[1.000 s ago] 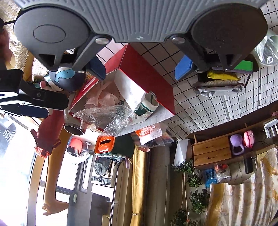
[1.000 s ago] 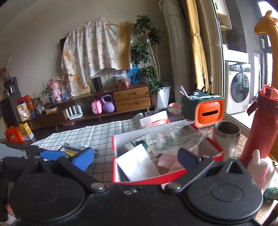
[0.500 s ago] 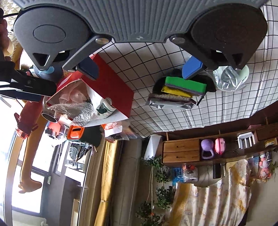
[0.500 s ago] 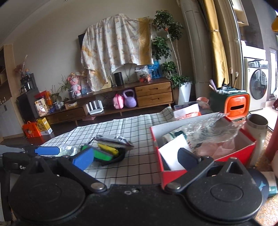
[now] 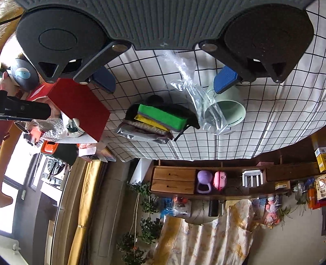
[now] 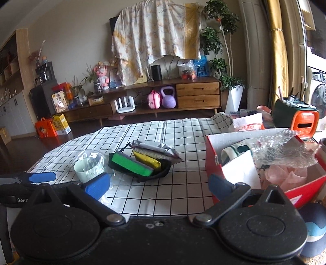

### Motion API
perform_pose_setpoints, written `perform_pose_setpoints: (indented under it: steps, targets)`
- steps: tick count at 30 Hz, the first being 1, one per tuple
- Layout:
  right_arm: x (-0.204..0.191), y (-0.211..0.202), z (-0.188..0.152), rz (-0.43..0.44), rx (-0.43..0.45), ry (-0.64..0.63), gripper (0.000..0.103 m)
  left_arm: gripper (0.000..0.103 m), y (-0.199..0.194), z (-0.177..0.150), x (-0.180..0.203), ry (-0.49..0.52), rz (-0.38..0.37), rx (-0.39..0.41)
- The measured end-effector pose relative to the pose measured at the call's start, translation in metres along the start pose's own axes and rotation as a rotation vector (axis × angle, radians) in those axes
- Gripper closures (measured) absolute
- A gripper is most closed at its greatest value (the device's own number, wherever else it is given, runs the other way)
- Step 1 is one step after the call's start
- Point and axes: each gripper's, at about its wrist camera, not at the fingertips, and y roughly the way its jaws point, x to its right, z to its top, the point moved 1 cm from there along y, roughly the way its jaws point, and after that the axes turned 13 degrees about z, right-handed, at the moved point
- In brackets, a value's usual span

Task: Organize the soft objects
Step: 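Withdraw both tools from the box back over the table, then grasp the clear plastic bag with the left gripper while the right grasps the printed snack pouch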

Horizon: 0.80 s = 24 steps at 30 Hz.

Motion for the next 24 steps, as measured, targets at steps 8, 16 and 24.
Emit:
perform_pose_setpoints:
  steps: [8,16,24]
  targets:
    - [0.004,0.046,0.017,0.023,-0.088,-0.077,0.001,0.000,0.034,-0.014,0.000,0.032,0.015,-0.052]
    - [0.021,0.109,0.049,0.025,-0.182,-0.194,0.005,0.000,0.065,-0.022,0.003,0.019,0.046,-0.079]
    - [0.034,0.169,0.065,0.067,-0.257,-0.295,0.018,0.000,0.101,-0.026,0.005,0.009,0.088,-0.110]
